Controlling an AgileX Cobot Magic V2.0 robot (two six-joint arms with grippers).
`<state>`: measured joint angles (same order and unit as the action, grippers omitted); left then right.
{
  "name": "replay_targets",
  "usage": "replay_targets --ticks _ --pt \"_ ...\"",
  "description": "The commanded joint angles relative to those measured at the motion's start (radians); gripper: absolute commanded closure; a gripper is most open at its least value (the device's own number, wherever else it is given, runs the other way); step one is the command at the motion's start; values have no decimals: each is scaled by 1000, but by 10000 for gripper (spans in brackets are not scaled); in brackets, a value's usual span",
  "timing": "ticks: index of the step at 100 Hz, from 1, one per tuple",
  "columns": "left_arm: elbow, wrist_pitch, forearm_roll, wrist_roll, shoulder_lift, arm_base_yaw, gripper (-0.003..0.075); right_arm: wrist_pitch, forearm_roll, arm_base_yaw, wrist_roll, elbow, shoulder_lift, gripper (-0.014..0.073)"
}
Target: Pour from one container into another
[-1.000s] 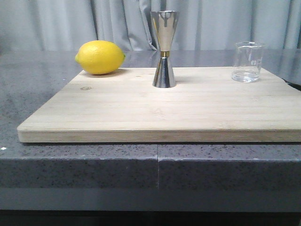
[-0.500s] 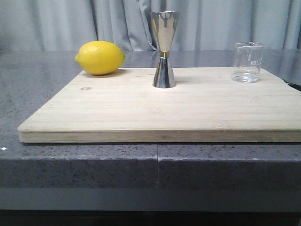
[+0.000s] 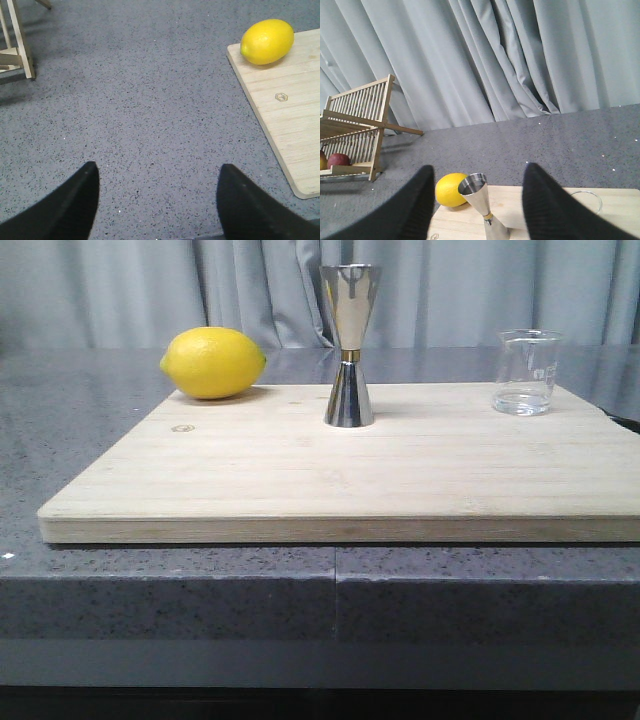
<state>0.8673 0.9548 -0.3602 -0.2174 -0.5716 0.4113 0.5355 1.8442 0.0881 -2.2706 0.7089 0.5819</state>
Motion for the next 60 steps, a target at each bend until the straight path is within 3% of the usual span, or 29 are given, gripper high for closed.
replay_targets --ticks 1,13,26,60 --pt "24 -72 -30 -12 -5 7 423 -46 23 8 -1 22 1 483" --pt "24 -72 -38 -12 -5 7 592 -46 23 8 -1 22 1 662" --pt "24 -76 -40 -12 -5 7 742 -63 23 8 -1 22 1 661" --pt "24 -76 -17 -20 -5 7 741 -58 23 8 -1 22 2 661"
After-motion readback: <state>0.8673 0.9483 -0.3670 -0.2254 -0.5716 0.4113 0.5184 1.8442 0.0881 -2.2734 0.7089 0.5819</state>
